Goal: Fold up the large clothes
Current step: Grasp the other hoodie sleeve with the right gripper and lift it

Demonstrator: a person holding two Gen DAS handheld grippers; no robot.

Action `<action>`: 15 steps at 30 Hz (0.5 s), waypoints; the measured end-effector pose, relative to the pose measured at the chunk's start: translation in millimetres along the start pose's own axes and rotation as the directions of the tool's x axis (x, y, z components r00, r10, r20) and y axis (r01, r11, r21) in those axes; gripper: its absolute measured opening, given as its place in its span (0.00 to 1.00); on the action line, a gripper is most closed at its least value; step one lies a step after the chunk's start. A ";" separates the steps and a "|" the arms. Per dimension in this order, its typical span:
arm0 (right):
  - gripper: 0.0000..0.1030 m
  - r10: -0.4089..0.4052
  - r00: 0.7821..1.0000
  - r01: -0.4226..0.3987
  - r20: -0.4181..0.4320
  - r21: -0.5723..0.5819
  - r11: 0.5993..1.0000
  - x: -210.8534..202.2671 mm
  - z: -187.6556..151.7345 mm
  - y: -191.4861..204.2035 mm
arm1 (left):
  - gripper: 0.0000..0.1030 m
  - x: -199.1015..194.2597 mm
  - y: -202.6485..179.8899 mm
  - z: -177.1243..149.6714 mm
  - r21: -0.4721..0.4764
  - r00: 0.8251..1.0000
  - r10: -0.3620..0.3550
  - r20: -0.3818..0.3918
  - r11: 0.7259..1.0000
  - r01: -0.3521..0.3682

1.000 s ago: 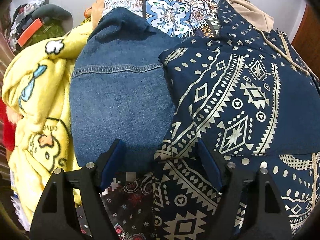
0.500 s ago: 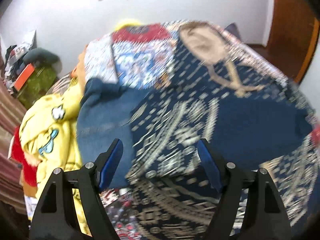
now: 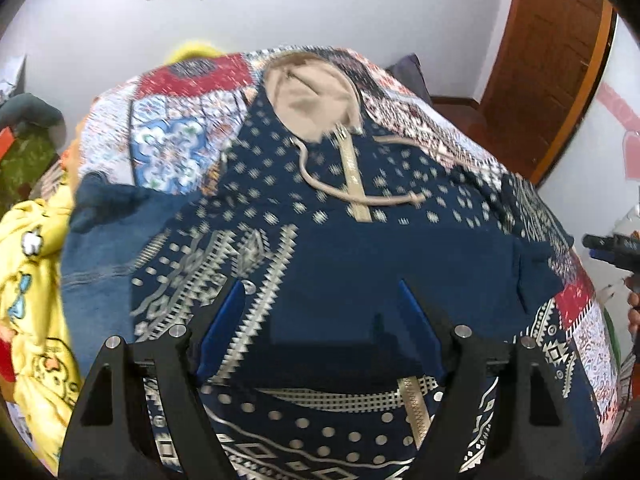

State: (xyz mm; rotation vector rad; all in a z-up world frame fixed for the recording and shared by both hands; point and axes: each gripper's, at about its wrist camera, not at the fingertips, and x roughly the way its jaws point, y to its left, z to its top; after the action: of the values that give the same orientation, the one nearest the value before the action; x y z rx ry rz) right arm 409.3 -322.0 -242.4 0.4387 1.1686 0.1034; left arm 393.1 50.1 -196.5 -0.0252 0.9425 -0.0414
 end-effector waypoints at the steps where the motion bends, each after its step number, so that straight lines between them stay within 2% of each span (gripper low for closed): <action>1: 0.65 0.009 1.000 -0.008 -0.011 0.021 1.000 7.2 2.2 -4.5 | 0.75 5.3 -1.8 -1.6 0.001 1.000 -0.005 -0.011 1.000 0.005; 4: 0.65 0.023 1.000 -0.021 -0.019 0.059 0.998 24.1 8.4 -11.1 | 0.75 15.9 -2.7 -5.9 -0.010 0.999 -0.014 -0.030 1.000 0.014; 10: 0.68 0.011 1.000 -0.013 0.027 0.079 0.997 38.2 25.7 -12.3 | 0.75 29.2 9.0 -10.8 -0.067 0.999 -0.021 -0.047 0.998 0.018; 12: 0.65 -0.004 0.999 0.001 0.033 0.094 0.996 43.9 34.4 -14.3 | 0.75 32.6 11.7 -12.6 -0.072 0.998 -0.017 -0.057 0.997 0.013; 14: 0.57 -0.015 0.999 0.011 0.039 0.107 0.994 47.4 41.9 -15.3 | 0.75 33.9 12.9 -15.9 -0.067 0.998 -0.009 -0.063 0.998 0.005; 15: 0.48 -0.025 0.999 0.021 0.043 0.110 0.994 48.2 44.5 -15.1 | 0.75 33.8 13.2 -17.4 -0.063 0.998 -0.004 -0.065 0.998 0.000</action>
State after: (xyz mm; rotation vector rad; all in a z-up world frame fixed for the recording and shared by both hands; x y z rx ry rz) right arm 466.6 -333.7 -275.9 0.5220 1.1393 0.0092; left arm 399.2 61.6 -234.5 -0.0834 1.0088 -0.0149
